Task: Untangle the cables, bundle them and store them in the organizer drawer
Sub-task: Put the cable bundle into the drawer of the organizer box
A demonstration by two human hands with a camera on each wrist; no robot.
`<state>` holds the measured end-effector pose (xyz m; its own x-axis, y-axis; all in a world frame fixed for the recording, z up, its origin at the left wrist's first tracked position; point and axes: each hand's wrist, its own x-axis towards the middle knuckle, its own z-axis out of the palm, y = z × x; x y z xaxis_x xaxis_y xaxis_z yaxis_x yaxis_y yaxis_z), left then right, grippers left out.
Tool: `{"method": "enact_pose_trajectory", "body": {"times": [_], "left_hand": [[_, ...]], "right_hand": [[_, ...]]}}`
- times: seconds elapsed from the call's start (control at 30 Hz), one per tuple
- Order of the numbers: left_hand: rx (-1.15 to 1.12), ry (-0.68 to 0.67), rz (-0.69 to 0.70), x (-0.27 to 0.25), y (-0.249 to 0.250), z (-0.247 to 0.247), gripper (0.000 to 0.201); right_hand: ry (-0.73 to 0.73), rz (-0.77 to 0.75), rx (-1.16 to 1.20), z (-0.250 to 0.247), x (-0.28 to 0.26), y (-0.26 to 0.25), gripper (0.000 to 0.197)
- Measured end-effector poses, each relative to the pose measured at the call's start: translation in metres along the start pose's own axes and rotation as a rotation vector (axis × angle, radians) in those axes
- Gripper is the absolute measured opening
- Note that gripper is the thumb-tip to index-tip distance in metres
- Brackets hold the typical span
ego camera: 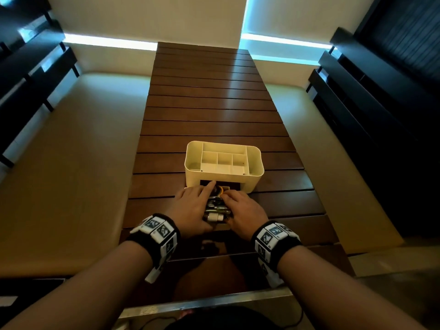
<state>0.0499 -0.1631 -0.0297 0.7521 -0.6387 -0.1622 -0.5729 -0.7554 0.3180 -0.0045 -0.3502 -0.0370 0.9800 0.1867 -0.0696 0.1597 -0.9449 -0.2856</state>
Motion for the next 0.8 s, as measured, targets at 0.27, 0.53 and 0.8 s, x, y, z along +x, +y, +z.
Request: {"method": "enact_pose_trajectory", "body": {"times": [0.27, 0.53, 0.8], "left_hand": [[0.233, 0.048, -0.037, -0.009, -0.001, 0.005, 0.090], [0.257, 0.056, -0.075, -0.008, 0.003, 0.009, 0.086], [0.205, 0.071, -0.079, -0.007, 0.003, 0.012, 0.080]], "right_hand": [[-0.059, 0.030, 0.087, -0.004, 0.002, 0.001, 0.065], [-0.149, 0.049, 0.329, -0.017, -0.013, -0.009, 0.103], [-0.107, -0.048, 0.069, -0.002, -0.002, -0.018, 0.085]]}}
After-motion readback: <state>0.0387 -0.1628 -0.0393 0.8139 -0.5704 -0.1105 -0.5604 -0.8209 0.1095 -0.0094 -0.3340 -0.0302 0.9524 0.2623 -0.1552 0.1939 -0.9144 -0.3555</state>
